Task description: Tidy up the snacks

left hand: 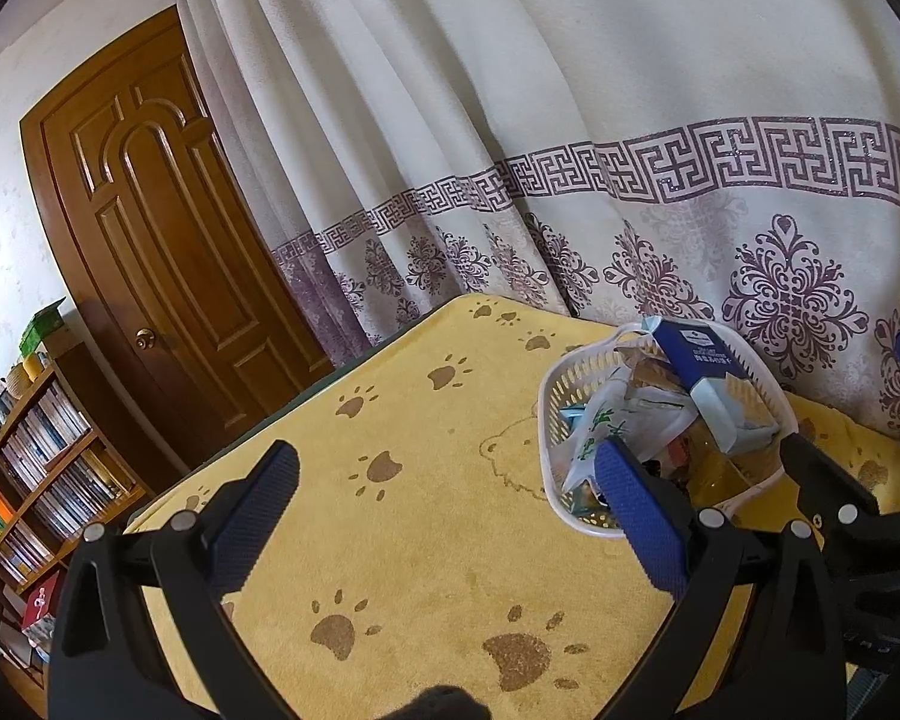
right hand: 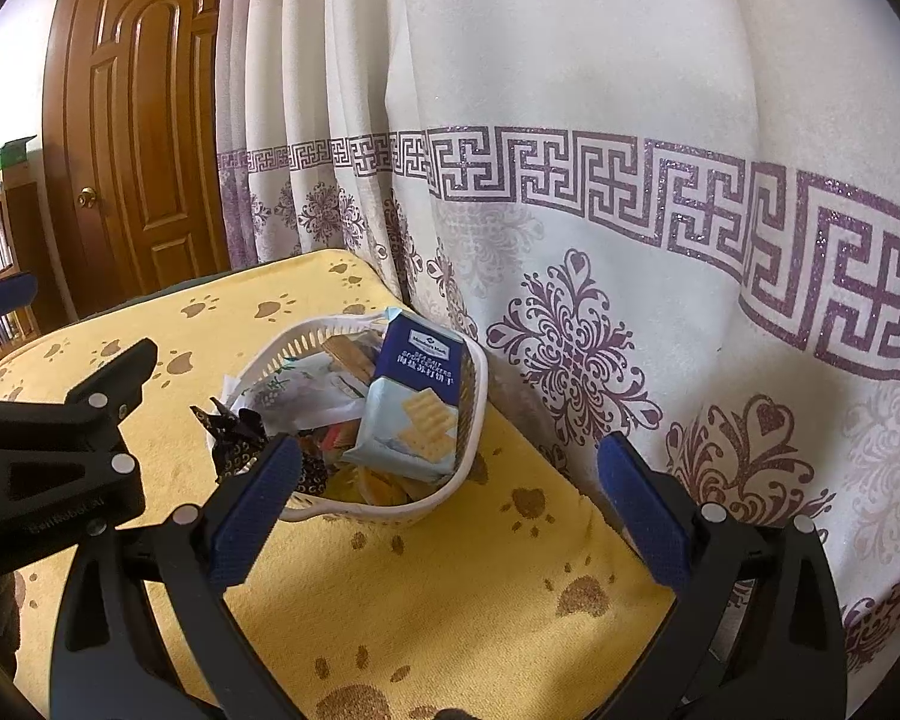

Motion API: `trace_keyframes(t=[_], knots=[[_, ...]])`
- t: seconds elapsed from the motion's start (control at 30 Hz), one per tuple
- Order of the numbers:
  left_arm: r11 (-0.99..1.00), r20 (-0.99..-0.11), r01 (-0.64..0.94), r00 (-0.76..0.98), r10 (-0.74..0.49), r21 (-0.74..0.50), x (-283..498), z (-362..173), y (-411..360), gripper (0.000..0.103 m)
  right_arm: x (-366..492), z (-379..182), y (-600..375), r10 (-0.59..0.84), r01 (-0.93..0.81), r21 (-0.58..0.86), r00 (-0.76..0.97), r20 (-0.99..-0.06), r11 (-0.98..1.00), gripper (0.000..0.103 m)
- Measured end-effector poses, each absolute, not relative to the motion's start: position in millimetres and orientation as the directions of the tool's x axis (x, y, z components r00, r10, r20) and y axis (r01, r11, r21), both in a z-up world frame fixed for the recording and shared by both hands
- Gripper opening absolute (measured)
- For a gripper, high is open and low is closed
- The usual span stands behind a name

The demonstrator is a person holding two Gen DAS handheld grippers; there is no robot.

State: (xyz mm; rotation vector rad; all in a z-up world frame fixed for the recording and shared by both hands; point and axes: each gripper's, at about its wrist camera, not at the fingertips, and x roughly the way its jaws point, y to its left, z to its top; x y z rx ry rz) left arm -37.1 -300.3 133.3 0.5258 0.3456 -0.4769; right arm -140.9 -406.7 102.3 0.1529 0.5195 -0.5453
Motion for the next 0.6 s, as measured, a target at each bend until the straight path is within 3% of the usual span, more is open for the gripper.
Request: trace_keyframes(t=[0.37, 0.6], knots=[[0.779, -0.436, 0.506, 0.835, -0.334, 0.372, -37, 133, -286, 0.098, -142, 101, -402, -0.45, 0.526, -0.002, 0.726, -0.52, 0.85, 0.1], [0.86, -0.612, 0.455, 0.756, -0.233, 0.233, -10, 96, -215, 0.098, -131, 83, -372, -0.354, 0.446, 0.022, 0.739, -0.574, 0.895, 0.1]])
